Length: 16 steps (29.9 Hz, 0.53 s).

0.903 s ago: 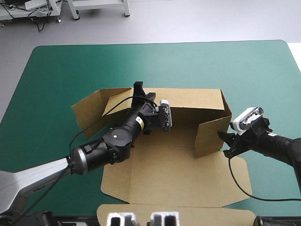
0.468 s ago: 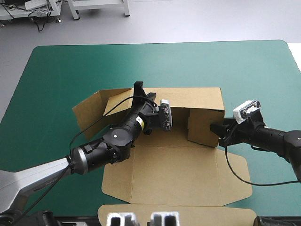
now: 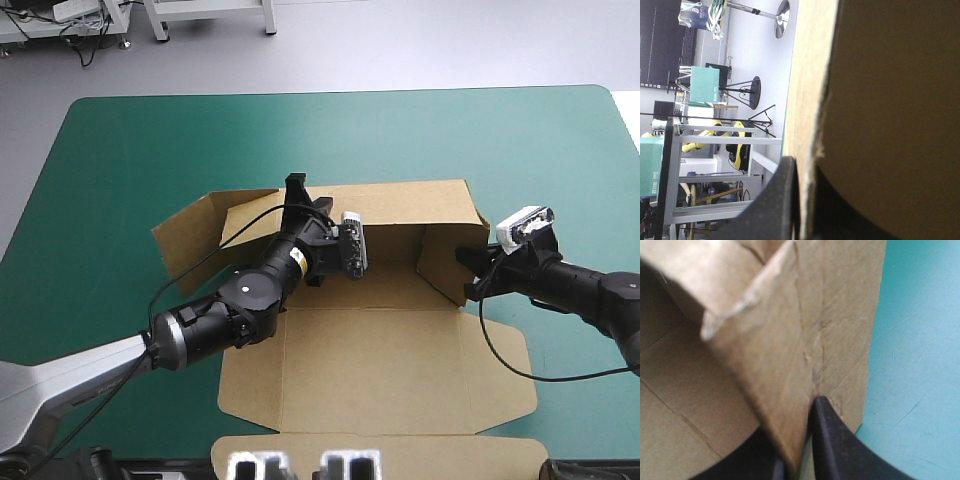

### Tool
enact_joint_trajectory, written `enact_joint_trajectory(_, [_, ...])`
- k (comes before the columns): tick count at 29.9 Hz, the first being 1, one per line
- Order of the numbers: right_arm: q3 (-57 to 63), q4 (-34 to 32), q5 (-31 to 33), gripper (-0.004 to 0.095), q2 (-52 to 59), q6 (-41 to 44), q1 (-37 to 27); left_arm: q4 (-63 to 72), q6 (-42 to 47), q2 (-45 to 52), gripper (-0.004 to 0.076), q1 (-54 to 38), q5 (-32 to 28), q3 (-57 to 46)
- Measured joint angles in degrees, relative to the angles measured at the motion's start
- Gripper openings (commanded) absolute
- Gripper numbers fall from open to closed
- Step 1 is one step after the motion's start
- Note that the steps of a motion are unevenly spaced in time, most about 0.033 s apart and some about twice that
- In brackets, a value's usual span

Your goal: Fold the box

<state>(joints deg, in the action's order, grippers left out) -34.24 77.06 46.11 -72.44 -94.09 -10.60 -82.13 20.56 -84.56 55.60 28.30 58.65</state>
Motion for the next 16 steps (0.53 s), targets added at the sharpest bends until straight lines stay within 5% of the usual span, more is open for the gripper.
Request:
enact_joint_trajectory(4, [0.00,0.22,0.06,0.0003,-0.04,0.00,0.00,0.06,0.16,0.00,0.0130,0.00,-0.13,0.00])
enact_joint_trajectory(11, [0.00,0.51,-0.19,0.0004,-0.11,0.05,-0.06,1.40,0.88,-0.13,0.0550,0.00,-2.65,-0.31])
enact_joint_trajectory(16, [0.00,0.43,-0.26,0.0003,-0.11,0.30,-0.06,0.91,1.47,-0.31,0.0588,0.00,-4.02,-0.44])
